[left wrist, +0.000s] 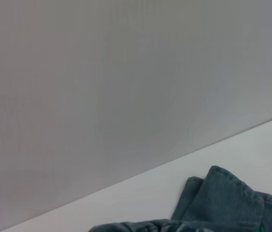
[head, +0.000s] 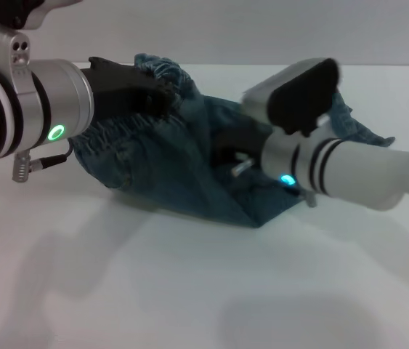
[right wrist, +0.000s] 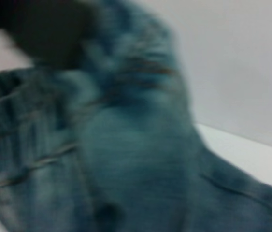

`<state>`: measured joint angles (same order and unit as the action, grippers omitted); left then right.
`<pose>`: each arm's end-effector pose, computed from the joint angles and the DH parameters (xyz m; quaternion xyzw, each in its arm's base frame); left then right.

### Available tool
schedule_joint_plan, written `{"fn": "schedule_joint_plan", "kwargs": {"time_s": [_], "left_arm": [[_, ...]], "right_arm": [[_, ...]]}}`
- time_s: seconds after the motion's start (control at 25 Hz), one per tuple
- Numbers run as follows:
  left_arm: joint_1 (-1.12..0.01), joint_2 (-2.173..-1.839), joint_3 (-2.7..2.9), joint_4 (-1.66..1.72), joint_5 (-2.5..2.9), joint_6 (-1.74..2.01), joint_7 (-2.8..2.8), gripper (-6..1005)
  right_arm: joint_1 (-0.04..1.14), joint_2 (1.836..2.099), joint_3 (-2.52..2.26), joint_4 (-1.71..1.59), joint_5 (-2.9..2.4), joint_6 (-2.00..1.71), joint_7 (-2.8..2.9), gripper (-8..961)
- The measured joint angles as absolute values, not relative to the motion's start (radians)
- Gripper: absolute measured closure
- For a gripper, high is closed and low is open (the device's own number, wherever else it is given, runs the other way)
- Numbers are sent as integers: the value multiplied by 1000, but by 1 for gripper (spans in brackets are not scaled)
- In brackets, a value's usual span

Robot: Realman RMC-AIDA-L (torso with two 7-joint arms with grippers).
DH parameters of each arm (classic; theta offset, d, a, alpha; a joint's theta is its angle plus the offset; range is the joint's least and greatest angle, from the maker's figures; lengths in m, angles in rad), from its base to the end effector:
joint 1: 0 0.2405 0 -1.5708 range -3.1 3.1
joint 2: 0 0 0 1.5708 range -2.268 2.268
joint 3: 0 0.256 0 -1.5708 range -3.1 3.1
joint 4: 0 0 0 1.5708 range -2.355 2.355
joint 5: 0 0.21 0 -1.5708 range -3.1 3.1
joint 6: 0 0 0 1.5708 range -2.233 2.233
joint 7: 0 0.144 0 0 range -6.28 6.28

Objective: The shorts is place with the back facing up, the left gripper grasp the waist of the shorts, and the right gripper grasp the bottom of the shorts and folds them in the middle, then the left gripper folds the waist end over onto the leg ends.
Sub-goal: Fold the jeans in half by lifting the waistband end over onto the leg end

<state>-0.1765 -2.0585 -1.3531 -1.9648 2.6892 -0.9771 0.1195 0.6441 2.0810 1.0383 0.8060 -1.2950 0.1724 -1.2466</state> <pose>-0.1064 0.3145 0.0223 -0.8714 -0.2906 -0.1016 0.3819 0.1595 0.3832 -0.1335 -0.8999 0.2742 0.1410 0.3084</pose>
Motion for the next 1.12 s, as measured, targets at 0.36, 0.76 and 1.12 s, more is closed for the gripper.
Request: {"fn": "schedule_joint_plan", "kwargs": {"time_s": [0.36,0.76,1.12], "left_arm": [[-175,-2059,-1353,-1977,2689,-979,133,909],[-202,-2058,-1353,-2006,2688,-971,134,909],[-229,-2059,-1349,-2006,2687,-947,145,908]], "right_arm": [[548,2078,1173,868,-1385,144,-1276,891],[649,2087,1057,805,-1314,138,-1267,892],[696,2090,947,827,-1253,134,-1267,892]]}}
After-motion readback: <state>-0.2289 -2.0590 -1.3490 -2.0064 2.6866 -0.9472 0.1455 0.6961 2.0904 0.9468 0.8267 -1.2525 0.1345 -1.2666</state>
